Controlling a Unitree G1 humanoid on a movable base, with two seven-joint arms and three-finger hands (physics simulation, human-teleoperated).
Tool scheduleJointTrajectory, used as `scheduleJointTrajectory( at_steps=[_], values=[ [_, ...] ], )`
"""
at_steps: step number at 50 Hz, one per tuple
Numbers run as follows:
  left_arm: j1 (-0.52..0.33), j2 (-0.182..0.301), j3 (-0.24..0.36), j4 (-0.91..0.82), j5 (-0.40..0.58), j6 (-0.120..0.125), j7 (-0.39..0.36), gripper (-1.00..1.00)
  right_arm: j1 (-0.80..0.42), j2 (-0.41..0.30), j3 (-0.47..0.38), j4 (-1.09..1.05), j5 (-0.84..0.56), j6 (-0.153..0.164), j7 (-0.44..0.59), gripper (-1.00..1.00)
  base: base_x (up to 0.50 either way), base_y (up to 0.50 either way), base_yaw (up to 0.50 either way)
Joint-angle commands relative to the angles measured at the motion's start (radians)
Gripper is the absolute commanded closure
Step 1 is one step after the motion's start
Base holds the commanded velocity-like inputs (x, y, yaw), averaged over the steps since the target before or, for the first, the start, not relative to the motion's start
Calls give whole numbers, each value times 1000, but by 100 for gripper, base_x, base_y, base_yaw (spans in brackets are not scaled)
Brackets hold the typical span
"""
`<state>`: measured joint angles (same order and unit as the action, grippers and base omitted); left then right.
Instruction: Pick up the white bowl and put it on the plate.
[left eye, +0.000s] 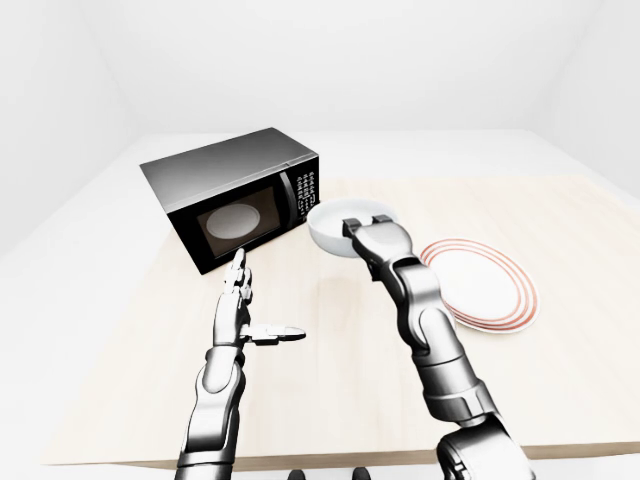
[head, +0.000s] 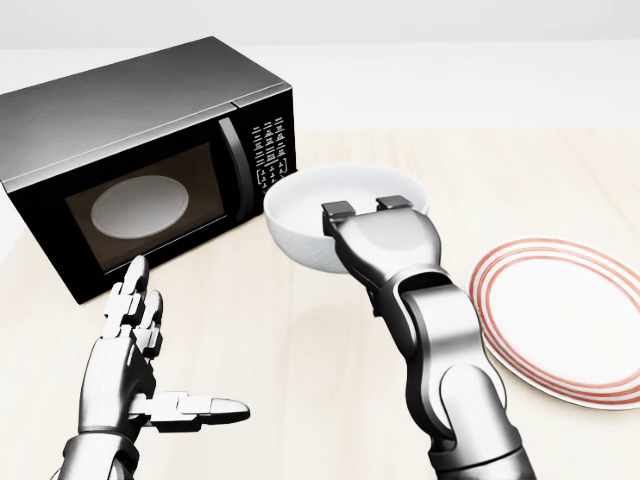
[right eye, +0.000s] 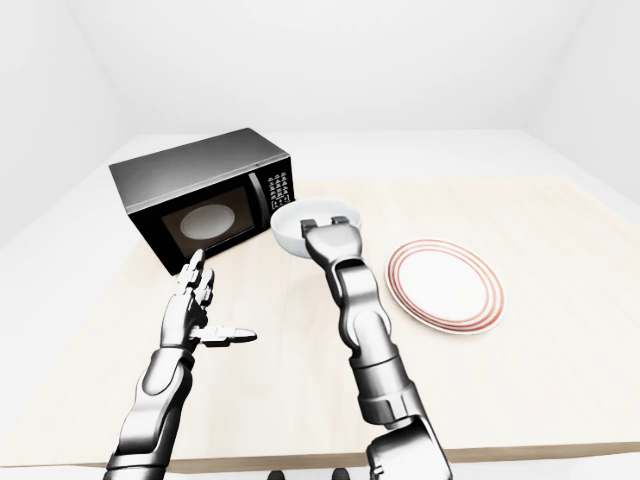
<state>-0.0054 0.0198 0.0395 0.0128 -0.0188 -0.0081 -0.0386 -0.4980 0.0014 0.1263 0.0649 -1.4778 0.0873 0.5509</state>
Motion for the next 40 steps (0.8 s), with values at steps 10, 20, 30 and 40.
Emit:
scheduleJointTrajectory(
  at_steps=[10,20,30,40],
  values=[
    [0,0,0,0,0,0,0,-100,-60,-58,-44,84,43,0,-113,100,0,0,0],
    [0,0,0,0,0,0,0,-100,-60,-92,-65,101,68,0,-131,100,0,0,0],
    [0,0,0,0,0,0,0,-100,-63,-140,-99,124,108,0,-148,100,0,0,0],
    [0,0,0,0,0,0,0,-100,-62,-178,-120,136,145,0,-152,100,0,0,0]
  ],
)
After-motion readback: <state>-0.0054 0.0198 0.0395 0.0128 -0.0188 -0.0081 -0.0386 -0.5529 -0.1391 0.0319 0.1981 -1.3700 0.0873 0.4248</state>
